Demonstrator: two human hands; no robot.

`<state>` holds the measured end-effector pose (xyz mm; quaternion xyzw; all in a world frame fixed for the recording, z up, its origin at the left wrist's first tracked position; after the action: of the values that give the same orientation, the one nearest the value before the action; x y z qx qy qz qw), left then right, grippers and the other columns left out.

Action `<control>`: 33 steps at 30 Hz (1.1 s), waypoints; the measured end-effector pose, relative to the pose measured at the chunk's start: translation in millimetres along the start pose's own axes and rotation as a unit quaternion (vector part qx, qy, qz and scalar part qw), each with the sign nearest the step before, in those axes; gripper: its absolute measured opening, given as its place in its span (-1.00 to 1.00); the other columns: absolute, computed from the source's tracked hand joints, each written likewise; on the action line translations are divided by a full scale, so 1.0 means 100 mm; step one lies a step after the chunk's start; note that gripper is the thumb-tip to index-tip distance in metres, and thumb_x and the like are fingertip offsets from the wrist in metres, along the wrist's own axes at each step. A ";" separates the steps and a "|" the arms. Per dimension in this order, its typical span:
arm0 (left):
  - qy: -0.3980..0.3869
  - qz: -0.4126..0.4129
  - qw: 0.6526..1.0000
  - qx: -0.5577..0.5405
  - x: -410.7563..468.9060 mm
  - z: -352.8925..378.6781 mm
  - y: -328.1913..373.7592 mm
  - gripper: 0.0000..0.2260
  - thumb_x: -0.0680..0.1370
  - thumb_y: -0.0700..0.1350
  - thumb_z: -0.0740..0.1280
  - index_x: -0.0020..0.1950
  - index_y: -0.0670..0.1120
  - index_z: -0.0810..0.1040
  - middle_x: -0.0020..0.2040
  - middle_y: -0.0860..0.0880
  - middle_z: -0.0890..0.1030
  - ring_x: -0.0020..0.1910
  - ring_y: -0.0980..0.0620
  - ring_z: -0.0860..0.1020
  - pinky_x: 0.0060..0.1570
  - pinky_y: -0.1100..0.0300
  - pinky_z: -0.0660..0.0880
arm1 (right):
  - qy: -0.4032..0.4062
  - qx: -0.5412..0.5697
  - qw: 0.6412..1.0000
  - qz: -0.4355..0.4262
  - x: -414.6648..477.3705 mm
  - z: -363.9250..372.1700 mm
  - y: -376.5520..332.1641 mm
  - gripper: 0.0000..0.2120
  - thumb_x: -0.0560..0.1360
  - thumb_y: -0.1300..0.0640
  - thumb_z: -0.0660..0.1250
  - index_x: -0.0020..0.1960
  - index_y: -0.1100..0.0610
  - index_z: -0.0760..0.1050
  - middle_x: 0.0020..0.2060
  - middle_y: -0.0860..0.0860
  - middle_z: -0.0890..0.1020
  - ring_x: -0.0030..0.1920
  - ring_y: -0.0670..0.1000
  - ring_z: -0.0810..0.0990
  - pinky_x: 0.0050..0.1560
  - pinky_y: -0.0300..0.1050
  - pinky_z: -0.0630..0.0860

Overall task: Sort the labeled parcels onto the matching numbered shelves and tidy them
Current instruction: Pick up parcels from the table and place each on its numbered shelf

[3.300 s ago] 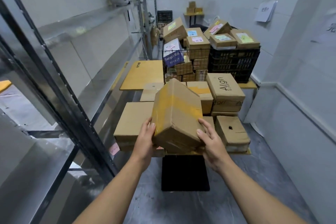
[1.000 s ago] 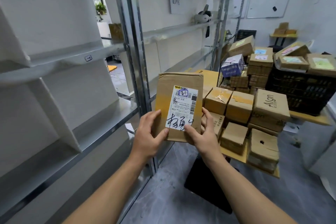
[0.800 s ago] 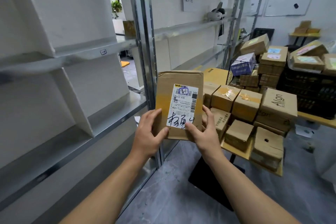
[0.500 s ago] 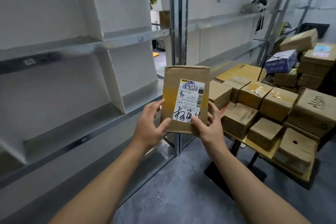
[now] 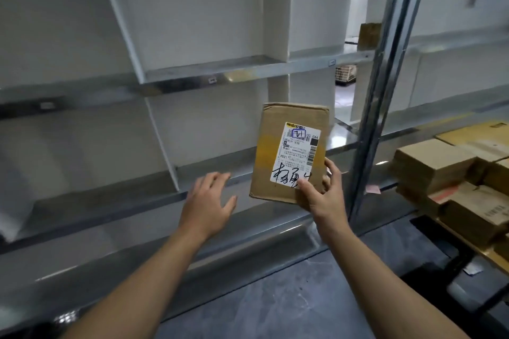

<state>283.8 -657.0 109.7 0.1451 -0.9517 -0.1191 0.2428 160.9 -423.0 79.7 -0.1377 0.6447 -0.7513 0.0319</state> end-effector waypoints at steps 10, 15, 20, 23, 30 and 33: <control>-0.007 -0.146 0.974 0.172 -1.00 -1.44 -1.65 -0.49 0.54 0.17 0.27 0.46 0.04 0.36 0.35 -0.03 0.44 0.32 -0.10 0.37 0.25 0.02 0.33 | -0.153 0.048 0.987 0.013 -0.77 2.04 -0.02 -0.34 0.50 0.02 0.48 0.44 -0.30 0.20 0.29 -0.04 0.55 0.26 0.06 0.58 0.16 0.24 0.62; 0.015 -0.194 0.959 0.208 -1.45 -2.07 -2.17 -0.50 0.56 0.17 0.24 0.47 0.03 0.34 0.34 -0.03 0.44 0.31 -0.10 0.37 0.26 0.02 0.33 | -0.209 0.056 0.976 -0.002 -1.13 2.86 -0.13 -0.34 0.48 -0.03 0.49 0.42 -0.33 0.21 0.31 -0.05 0.52 0.28 0.06 0.57 0.17 0.24 0.61; 0.051 -0.229 0.949 0.211 -1.79 -2.42 -2.44 -0.51 0.55 0.13 0.28 0.45 0.01 0.38 0.35 -0.04 0.43 0.31 -0.10 0.37 0.24 0.01 0.35 | -0.247 0.069 0.966 -0.014 -1.37 3.36 -0.27 -0.32 0.49 0.00 0.48 0.46 -0.29 0.18 0.30 -0.09 0.53 0.26 0.02 0.58 0.16 0.22 0.62; 0.068 -0.242 0.943 0.217 -1.93 -2.60 -2.58 -0.52 0.55 0.12 0.29 0.44 0.01 0.38 0.34 -0.04 0.44 0.30 -0.10 0.38 0.23 -0.01 0.37 | -0.264 0.069 0.961 -0.034 -1.45 3.64 -0.39 -0.31 0.50 0.02 0.47 0.48 -0.25 0.18 0.25 -0.16 0.52 0.25 -0.02 0.57 0.18 0.19 0.62; 0.099 -0.252 0.934 0.235 -1.84 -2.98 -2.93 -0.54 0.56 0.08 0.28 0.44 0.01 0.37 0.34 -0.04 0.44 0.32 -0.09 0.36 0.25 -0.03 0.34 | -0.301 0.100 0.944 -0.093 -1.35 4.41 -0.78 -0.32 0.49 0.02 0.49 0.46 -0.28 0.20 0.28 -0.13 0.55 0.27 -0.04 0.59 0.22 0.15 0.60; 0.116 -0.242 0.932 0.243 -1.60 -3.19 -3.12 -0.53 0.55 0.07 0.30 0.45 0.00 0.37 0.34 -0.04 0.45 0.31 -0.10 0.37 0.28 -0.04 0.34 | -0.310 0.113 0.936 -0.119 -1.14 4.81 -1.04 -0.33 0.48 -0.04 0.49 0.45 -0.29 0.21 0.30 -0.10 0.55 0.27 -0.02 0.59 0.19 0.15 0.62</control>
<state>644.3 -943.1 221.2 0.4389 -0.8526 0.0785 0.2724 403.4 -841.7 225.7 -0.4352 0.4921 -0.7376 0.1564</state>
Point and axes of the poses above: each hand's wrist, its own x-axis towards the middle knuckle, its own z-axis out of the palm, y = z × x, the point moved 7 cm from there along x, towards the middle knuckle
